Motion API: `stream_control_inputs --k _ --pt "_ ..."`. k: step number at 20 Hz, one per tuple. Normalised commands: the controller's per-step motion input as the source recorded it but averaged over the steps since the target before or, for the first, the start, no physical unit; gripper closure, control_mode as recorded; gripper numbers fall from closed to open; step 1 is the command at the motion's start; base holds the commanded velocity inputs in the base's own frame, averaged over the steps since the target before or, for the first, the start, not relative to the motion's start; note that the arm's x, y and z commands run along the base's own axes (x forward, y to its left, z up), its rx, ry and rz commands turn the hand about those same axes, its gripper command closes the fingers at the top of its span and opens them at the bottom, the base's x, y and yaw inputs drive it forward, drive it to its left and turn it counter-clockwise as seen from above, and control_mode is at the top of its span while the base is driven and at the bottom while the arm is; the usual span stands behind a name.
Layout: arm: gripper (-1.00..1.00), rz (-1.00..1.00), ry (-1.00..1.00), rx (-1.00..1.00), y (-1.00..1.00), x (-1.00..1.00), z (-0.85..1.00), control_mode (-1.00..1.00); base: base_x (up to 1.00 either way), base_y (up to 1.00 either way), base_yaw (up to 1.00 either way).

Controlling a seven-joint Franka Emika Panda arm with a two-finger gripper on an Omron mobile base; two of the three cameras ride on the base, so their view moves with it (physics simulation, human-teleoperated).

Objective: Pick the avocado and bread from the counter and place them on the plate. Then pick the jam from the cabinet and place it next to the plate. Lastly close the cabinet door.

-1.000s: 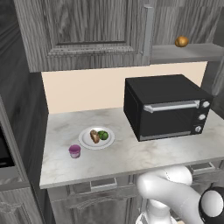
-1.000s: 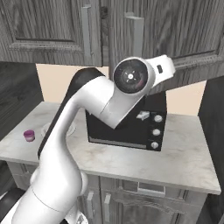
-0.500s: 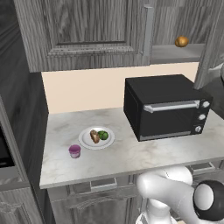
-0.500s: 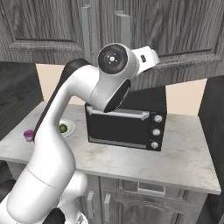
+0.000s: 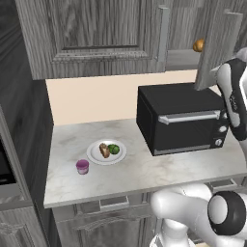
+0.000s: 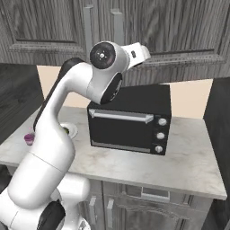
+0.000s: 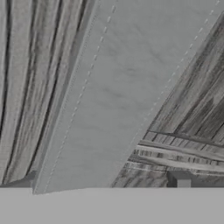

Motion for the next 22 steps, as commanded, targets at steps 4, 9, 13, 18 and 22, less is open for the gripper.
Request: stream_control_inputs --k 4,9,13,18,22 --pt "-1.00 0.00 0.05 0.00 -0.08 0.82 0.17 -1.00 0.00 0.00 0.00" --pt "-1.00 0.00 0.05 0.00 -0.10 0.83 0.18 -1.00 0.00 0.00 0.00" --pt "-1.00 0.00 0.06 0.00 -0.10 0.82 0.16 -1.00 0.00 0.00 0.00" --pt "-1.00 0.00 0.05 0.00 -0.12 0.78 0.16 -1.00 0.00 0.00 0.00" --pt "-1.00 0.00 0.06 0.00 -0.12 0.78 0.16 -1.00 0.00 0.00 0.00"
